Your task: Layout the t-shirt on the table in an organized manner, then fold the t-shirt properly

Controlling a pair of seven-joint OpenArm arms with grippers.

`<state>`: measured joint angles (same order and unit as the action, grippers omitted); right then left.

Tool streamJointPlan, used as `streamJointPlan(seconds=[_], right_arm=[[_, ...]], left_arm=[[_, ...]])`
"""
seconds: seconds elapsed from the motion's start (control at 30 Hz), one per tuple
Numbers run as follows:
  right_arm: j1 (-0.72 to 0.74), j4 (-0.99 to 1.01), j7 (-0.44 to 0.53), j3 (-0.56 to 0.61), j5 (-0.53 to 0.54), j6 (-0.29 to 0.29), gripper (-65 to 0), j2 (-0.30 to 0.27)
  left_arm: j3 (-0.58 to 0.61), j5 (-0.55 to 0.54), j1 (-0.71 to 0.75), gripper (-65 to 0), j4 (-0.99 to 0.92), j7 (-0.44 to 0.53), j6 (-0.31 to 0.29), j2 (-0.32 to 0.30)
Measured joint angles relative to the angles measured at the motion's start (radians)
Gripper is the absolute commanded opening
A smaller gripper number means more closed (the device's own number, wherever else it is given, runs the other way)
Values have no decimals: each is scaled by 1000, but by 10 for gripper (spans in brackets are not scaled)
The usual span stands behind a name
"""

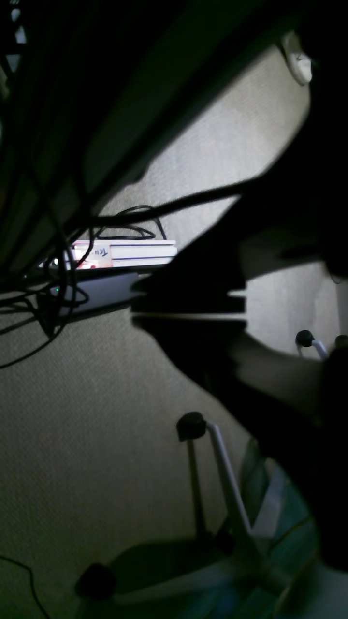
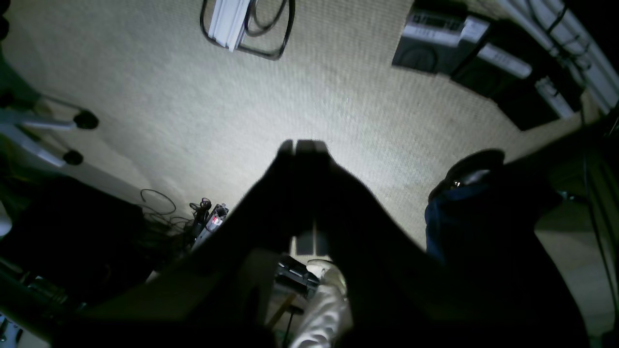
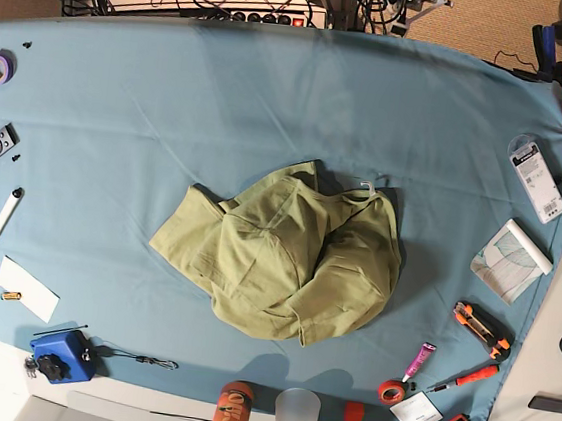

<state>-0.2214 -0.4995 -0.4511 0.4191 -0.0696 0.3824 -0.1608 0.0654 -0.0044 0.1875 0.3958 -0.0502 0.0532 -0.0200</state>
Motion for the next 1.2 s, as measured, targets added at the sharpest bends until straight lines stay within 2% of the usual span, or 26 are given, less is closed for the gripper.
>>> streamJointPlan(seconds=[0.13, 0.33, 0.53, 0.67, 0.8, 0.97, 1.07, 1.2], right_arm=[[-47, 0, 32, 0, -3, 0, -650, -45], [-103, -19, 87, 0, -2, 0, -650, -109], [-226, -225, 95, 0, -6, -2, -650, -206], [-309, -418, 70, 0, 2, -20, -650, -238], [-393, -574, -3, 0, -2, -119, -650, -258], [-473, -730, -43, -5, -1, -199, -650, -273], [-525, -814, -69, -56, 0, -203, -650, -271], [-613, -933, -94, -181, 38, -203, -650, -272]], left_arm=[[1, -2, 41, -650, 19, 0, 0, -38], [1, 1, 159, -650, 154, -3, 2, -106], [1, 0, 304, -650, 356, 53, 3, -161], [3, -36, 388, -650, 470, 60, 94, -172], [3, -60, 455, -650, 592, 58, 172, -186], [5, -60, 563, -650, 757, 52, 238, -222], [4, -64, 623, -650, 857, 41, 312, -247], [4, -64, 693, -650, 1003, -69, 350, -264]])
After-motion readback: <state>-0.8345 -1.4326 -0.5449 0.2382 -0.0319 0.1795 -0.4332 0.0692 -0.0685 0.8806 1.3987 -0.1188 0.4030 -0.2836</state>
